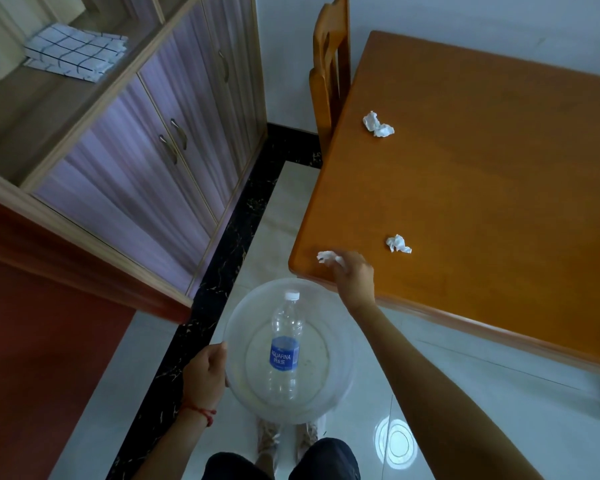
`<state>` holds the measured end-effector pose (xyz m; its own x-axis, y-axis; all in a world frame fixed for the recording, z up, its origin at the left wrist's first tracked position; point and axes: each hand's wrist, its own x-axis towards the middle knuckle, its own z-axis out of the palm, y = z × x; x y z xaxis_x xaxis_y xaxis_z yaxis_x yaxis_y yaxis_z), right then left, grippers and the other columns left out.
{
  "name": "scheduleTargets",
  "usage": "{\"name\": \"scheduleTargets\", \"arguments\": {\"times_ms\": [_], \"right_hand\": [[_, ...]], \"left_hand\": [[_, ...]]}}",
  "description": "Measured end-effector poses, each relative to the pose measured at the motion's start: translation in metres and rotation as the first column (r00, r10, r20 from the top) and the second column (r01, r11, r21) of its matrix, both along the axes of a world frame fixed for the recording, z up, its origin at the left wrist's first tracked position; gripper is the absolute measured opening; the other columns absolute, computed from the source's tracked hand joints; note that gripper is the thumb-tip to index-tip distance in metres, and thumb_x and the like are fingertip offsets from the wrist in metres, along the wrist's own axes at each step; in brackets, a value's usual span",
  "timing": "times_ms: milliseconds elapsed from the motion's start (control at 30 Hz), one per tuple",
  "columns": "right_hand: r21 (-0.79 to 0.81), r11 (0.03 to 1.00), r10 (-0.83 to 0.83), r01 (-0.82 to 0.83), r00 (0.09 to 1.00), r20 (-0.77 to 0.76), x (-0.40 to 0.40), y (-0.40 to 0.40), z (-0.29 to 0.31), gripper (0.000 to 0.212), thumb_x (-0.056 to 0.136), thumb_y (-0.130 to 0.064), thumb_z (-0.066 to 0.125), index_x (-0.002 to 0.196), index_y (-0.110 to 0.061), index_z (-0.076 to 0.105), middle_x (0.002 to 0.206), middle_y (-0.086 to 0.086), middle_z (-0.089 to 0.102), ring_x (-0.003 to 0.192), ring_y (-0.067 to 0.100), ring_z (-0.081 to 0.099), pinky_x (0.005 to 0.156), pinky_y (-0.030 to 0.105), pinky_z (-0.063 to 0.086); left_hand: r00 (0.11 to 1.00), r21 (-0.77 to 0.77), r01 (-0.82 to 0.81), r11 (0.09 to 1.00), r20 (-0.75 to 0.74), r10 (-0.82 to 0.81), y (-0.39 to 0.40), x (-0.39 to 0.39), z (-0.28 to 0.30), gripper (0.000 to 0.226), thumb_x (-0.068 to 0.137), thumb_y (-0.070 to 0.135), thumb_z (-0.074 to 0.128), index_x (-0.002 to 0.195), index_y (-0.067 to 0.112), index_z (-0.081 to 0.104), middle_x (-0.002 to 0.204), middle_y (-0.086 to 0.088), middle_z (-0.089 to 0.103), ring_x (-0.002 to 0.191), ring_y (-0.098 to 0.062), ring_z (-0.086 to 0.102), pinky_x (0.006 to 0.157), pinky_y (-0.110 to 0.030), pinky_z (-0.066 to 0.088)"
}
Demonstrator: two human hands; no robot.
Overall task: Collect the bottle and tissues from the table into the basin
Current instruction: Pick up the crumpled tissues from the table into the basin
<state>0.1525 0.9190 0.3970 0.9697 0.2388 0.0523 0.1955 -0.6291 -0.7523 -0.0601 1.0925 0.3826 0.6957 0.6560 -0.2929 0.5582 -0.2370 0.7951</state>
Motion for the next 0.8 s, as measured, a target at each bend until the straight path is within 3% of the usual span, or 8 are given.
{"name": "scheduleTargets", "arguments": {"times_ms": [133, 200, 267, 333, 400, 533, 633, 800], "right_hand": [[0.095, 0.995, 0.051, -0.044, 0.997, -0.066, -0.048, 0.008, 0.017, 0.016, 0.087, -0.015, 0.059, 0.097, -0.003, 0.065, 0.087, 0.008, 0.064, 0.071, 0.009, 0.052, 0.064, 0.012, 0.036], [0.116, 0.988, 0.112, -0.100, 0.988, -0.104, -0.073, 0.009, 0.013, 0.020, 0.087, -0.017, 0.060, 0.104, -0.008, 0.065, 0.095, 0.007, 0.068, 0.071, 0.000, 0.051, 0.065, 0.007, 0.035], [0.109, 0.985, 0.155, -0.135, 0.967, -0.203, -0.091, 0.008, 0.006, 0.028, 0.086, -0.020, 0.061, 0.113, -0.013, 0.063, 0.109, 0.008, 0.069, 0.081, 0.006, 0.058, 0.073, 0.008, 0.041], [0.093, 0.984, 0.176, -0.154, 0.932, -0.317, -0.103, 0.006, 0.002, 0.036, 0.086, -0.022, 0.061, 0.121, -0.016, 0.058, 0.118, 0.009, 0.066, 0.096, 0.016, 0.061, 0.087, 0.019, 0.047], [0.090, 0.982, 0.186, -0.164, 0.910, -0.372, -0.108, 0.001, 0.002, 0.042, 0.085, -0.026, 0.063, 0.125, -0.018, 0.055, 0.123, 0.007, 0.063, 0.109, 0.020, 0.058, 0.097, 0.027, 0.043], [0.121, 0.987, 0.135, -0.104, 0.946, -0.294, -0.099, -0.014, 0.007, 0.047, 0.082, -0.027, 0.067, 0.125, -0.015, 0.055, 0.128, 0.005, 0.060, 0.118, 0.017, 0.053, 0.100, 0.025, 0.039], [0.151, 0.989, 0.023, 0.001, 0.987, -0.158, -0.078, -0.028, 0.016, 0.041, 0.080, -0.021, 0.069, 0.119, -0.011, 0.059, 0.119, 0.009, 0.065, 0.107, 0.013, 0.056, 0.094, 0.030, 0.047], [0.102, 0.968, -0.224, 0.230, 0.972, -0.064, -0.019, -0.057, 0.019, 0.044, 0.082, -0.022, 0.067, 0.121, -0.006, 0.057, 0.124, 0.014, 0.061, 0.116, 0.026, 0.054, 0.093, 0.028, 0.040]], "left_hand": [[0.999, -0.022, -0.034, 0.999, -0.005, 0.033, -0.002, -0.001, 0.001, 0.042, 0.077, 0.040, 0.038, 0.047, 0.010, 0.044, 0.035, 0.001, 0.045, 0.043, -0.020, 0.048, 0.048, -0.024, 0.034], [0.999, -0.031, -0.043, 0.999, -0.007, 0.042, -0.002, -0.002, 0.000, 0.043, 0.081, 0.037, 0.041, 0.046, 0.012, 0.043, 0.031, 0.000, 0.049, 0.043, -0.020, 0.048, 0.050, -0.025, 0.036], [0.999, -0.059, -0.051, 0.997, -0.006, 0.050, -0.002, -0.002, -0.002, 0.042, 0.081, 0.036, 0.042, 0.046, 0.012, 0.043, 0.032, 0.002, 0.051, 0.044, -0.022, 0.049, 0.051, -0.026, 0.039], [0.998, -0.087, -0.064, 0.994, -0.002, 0.064, -0.002, -0.003, -0.002, 0.040, 0.076, 0.037, 0.041, 0.046, 0.011, 0.044, 0.031, 0.000, 0.047, 0.045, -0.025, 0.050, 0.052, -0.028, 0.042], [0.998, -0.096, -0.067, 0.993, -0.002, 0.067, -0.003, -0.004, 0.000, 0.040, 0.075, 0.038, 0.041, 0.048, 0.009, 0.047, 0.031, 0.000, 0.047, 0.046, -0.025, 0.051, 0.052, -0.029, 0.044], [0.998, -0.095, -0.066, 0.993, -0.012, 0.065, -0.005, -0.005, 0.001, 0.047, 0.075, 0.039, 0.040, 0.055, -0.003, 0.052, 0.041, -0.005, 0.052, 0.048, -0.027, 0.053, 0.054, -0.032, 0.046], [0.998, -0.069, -0.055, 0.996, -0.020, 0.054, -0.007, -0.005, 0.001, 0.052, 0.076, 0.040, 0.038, 0.061, -0.007, 0.055, 0.047, -0.015, 0.055, 0.050, -0.028, 0.056, 0.054, -0.032, 0.045], [0.999, 0.001, -0.022, 1.000, -0.024, 0.022, -0.009, -0.004, 0.003, 0.051, 0.081, 0.037, 0.041, 0.059, -0.007, 0.055, 0.044, -0.012, 0.053, 0.046, -0.022, 0.054, 0.049, -0.026, 0.037]]}}
